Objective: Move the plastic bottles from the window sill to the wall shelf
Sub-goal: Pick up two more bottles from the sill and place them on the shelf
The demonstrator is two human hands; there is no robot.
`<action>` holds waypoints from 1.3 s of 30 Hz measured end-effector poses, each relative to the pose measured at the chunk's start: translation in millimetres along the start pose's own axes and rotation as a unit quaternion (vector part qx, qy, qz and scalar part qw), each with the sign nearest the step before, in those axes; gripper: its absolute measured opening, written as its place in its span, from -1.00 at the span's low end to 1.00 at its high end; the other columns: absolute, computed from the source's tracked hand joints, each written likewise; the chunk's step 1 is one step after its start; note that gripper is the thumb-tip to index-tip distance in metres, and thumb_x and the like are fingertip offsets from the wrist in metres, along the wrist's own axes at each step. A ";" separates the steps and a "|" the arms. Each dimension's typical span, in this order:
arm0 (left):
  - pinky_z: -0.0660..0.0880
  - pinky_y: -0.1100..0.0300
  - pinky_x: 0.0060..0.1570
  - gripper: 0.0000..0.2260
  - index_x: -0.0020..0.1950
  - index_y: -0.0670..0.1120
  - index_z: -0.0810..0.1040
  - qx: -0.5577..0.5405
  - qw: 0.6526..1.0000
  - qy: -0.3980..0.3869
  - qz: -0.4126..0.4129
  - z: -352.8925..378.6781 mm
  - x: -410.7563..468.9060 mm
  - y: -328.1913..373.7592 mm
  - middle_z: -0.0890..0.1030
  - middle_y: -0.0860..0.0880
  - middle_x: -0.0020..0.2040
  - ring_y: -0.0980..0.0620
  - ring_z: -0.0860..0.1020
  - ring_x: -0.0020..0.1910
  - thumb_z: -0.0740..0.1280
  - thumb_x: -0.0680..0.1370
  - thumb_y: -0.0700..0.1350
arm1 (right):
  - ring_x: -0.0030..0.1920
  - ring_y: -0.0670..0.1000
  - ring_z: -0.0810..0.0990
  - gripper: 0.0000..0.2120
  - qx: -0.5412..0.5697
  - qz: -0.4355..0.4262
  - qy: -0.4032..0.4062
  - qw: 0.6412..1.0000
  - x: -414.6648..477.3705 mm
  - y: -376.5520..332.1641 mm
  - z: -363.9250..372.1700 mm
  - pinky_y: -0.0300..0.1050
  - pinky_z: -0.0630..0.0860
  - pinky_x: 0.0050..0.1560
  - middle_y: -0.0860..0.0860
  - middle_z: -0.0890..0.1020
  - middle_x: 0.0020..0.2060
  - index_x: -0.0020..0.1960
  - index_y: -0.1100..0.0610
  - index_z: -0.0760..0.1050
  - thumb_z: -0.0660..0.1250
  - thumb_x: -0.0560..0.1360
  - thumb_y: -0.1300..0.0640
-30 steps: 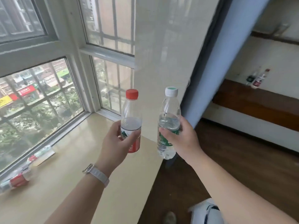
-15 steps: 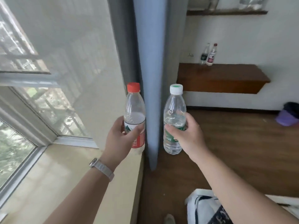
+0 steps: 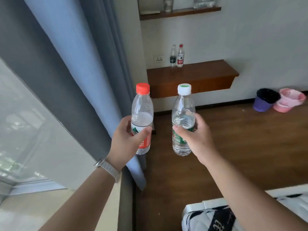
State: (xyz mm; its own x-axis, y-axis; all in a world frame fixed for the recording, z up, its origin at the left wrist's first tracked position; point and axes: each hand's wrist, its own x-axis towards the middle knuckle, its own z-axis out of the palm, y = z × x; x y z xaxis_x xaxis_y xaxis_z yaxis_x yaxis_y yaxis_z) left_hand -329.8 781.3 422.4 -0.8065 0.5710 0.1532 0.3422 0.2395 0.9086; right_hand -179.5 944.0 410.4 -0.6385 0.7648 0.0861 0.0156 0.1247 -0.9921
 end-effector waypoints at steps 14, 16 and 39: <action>0.54 0.27 -0.09 -0.56 0.26 0.01 0.47 -0.059 0.995 -0.078 0.008 73.4 100.2 -1.7 0.63 0.13 0.08 0.19 0.62 0.01 0.51 0.45 0.07 | -0.05 -0.12 0.67 -0.57 -0.026 0.052 0.105 0.993 60.0 27.0 -48.5 -0.10 0.62 -0.06 -0.12 0.68 -0.03 0.16 -0.12 0.52 0.56 0.34 0.02; 0.53 0.30 -0.10 -0.57 0.26 0.04 0.45 -0.068 0.994 -0.090 0.004 83.5 120.1 -4.5 0.61 0.17 0.09 0.23 0.61 0.00 0.49 0.46 0.06 | -0.06 -0.13 0.67 -0.57 -0.027 0.060 0.125 0.990 79.1 30.5 -48.5 -0.10 0.62 -0.06 -0.14 0.68 -0.04 0.15 -0.14 0.52 0.56 0.34 0.02; 0.59 0.14 0.08 -0.49 0.35 0.13 0.37 -0.116 0.963 -0.242 0.026 154.0 343.7 -2.2 0.56 0.15 0.18 0.08 0.58 0.13 0.47 0.46 0.11 | 0.02 -0.08 0.66 -0.48 -0.036 0.071 0.226 0.971 268.5 23.4 -40.5 0.07 0.61 0.08 -0.13 0.67 0.00 0.16 -0.16 0.51 0.56 0.24 -0.10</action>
State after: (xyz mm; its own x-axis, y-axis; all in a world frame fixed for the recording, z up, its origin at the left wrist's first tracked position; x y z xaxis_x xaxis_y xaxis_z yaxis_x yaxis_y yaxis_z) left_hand -533.6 1098.0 413.2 -0.4533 0.8898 0.0525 0.2128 0.0508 0.9758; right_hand -319.4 1177.8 414.0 -0.2231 0.9748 -0.0029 0.1433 0.0299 -0.9892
